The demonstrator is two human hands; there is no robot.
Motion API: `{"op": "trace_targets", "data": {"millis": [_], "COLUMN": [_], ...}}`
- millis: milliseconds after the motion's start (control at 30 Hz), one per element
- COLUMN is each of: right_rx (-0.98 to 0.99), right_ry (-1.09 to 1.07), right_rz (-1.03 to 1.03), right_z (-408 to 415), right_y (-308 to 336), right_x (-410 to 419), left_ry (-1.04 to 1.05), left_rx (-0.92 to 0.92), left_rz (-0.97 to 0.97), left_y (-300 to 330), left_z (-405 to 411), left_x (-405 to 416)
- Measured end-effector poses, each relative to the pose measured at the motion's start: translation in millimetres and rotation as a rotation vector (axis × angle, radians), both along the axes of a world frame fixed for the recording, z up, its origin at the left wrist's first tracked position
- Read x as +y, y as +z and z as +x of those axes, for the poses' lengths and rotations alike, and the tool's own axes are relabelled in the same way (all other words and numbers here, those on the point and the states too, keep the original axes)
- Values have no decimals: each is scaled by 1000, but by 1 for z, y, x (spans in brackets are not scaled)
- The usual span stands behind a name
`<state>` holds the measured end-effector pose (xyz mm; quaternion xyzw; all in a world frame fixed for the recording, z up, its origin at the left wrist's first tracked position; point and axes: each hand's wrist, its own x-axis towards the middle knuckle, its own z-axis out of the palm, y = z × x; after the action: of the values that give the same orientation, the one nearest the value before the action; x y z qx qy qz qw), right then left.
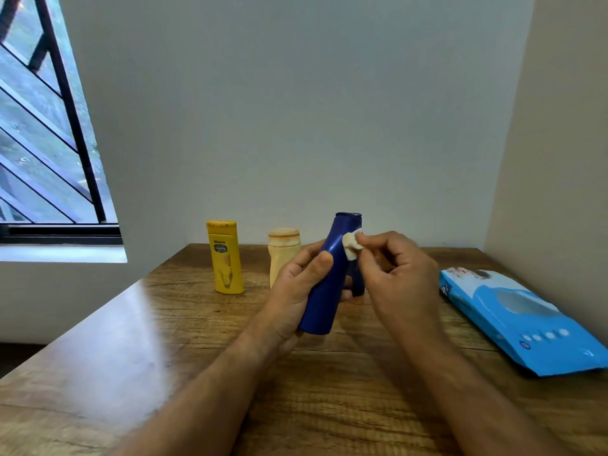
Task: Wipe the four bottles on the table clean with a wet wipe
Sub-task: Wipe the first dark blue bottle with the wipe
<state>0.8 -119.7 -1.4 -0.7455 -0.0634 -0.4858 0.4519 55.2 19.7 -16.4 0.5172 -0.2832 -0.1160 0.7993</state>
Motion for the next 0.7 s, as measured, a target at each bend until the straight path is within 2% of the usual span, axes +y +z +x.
{"op": "trace_targets", "data": {"millis": [133, 200, 267, 367, 400, 500, 600, 700], "right_rx": [91, 99, 76, 11, 1, 21, 25, 122], "right_ry": [91, 75, 4, -115, -142, -126, -11, 126], "right_rz": [-366, -426, -282, 55, 92, -65, -285, -477], "right_z": [1, 2, 3, 3, 3, 2, 1, 0], "right_y": [-8, -9, -8, 0, 2, 1, -2, -7], "right_x": [6, 7, 5, -3, -5, 0, 6, 8], "left_ry": [37, 82, 119, 108, 96, 43, 54, 130], "left_rx": [48, 76, 95, 106, 102, 63, 93, 113], "left_rz": [-158, -168, -150, -89, -58, 36, -16, -49], "left_y": [2, 2, 4, 7, 7, 3, 3, 6], "left_z": [6, 7, 5, 1, 0, -3, -4, 3], "left_x": [3, 5, 6, 8, 8, 5, 2, 5]}}
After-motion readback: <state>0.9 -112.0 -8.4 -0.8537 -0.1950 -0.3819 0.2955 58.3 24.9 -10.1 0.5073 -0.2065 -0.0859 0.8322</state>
